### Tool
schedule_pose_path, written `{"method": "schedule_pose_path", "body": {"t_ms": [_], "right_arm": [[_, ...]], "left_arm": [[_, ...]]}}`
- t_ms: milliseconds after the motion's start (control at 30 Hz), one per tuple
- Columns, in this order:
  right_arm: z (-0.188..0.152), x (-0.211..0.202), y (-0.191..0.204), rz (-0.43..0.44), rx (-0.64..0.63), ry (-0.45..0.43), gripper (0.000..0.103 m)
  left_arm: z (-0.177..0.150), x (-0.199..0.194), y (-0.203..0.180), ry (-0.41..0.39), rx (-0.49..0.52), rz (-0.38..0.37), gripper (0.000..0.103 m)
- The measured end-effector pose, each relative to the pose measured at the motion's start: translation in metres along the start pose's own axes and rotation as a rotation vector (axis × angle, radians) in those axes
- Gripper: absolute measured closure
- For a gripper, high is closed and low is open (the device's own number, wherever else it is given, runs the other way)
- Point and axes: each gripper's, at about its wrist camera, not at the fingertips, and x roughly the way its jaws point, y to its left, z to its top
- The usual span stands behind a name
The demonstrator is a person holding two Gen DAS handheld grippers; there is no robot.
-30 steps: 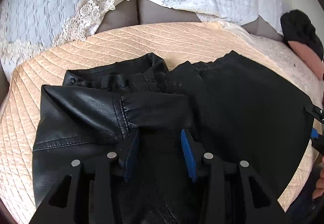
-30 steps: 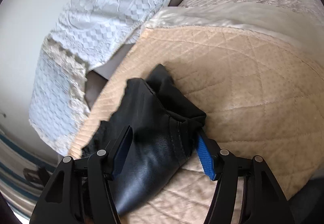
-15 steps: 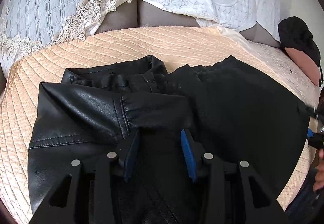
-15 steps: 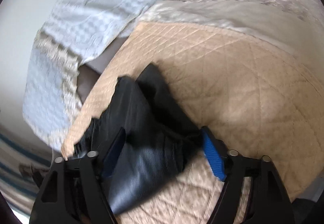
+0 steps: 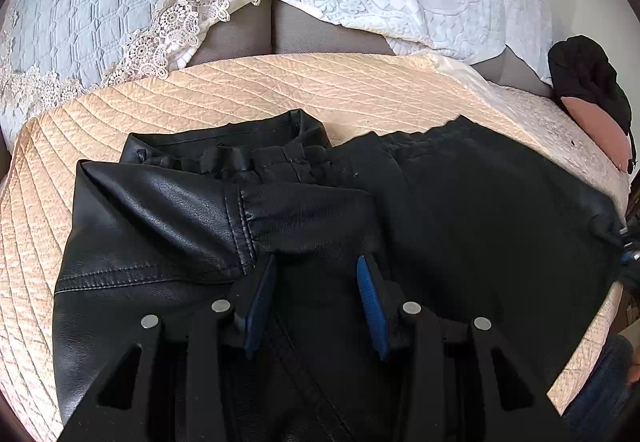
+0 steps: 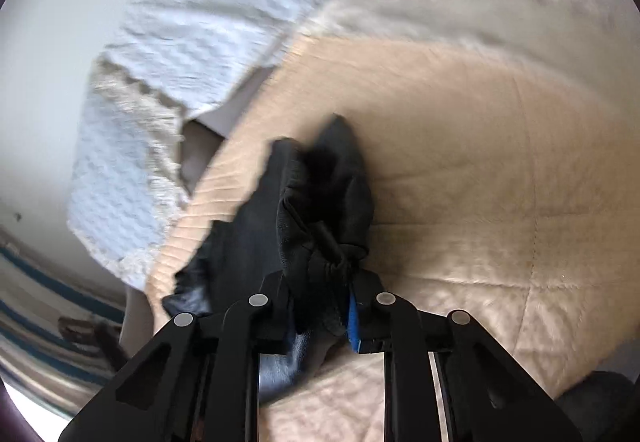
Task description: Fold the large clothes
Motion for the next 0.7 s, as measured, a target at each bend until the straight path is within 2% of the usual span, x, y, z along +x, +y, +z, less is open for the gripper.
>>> {"method": "schedule_pose_path", "body": {"t_ms": [67,200,267,367,500,700], "right_arm": [[0.002,-0.003,0.016,0.006,-0.031,-0.003,0.084],[0.000,-0.012,0.071,0.087,-0.136,-0.010,0.084],[-0.008,-0.015,0.106,0.128,-0.224,-0.006,0.084],[-0.027,-0.013,0.155,0.177,-0.348,0.030,0.084],[-0.066,0.012,0.209,0.235,-0.500,0.115,0.084],[-0.132,0.085,0.238,0.265,-0.589,0.296,0.084]], "left_arm": [[0.001,0.001,-0.001,0.003,0.001,0.003,0.060],[0.008,-0.001,0.002,0.041,0.005,-0.013,0.060],[0.012,-0.011,0.010,0.056,-0.035,-0.061,0.060],[0.015,-0.045,0.035,0.000,-0.121,-0.126,0.060],[0.003,-0.090,0.077,-0.084,-0.186,-0.094,0.060],[-0.033,-0.134,0.151,-0.126,-0.302,0.019,0.060]]}}
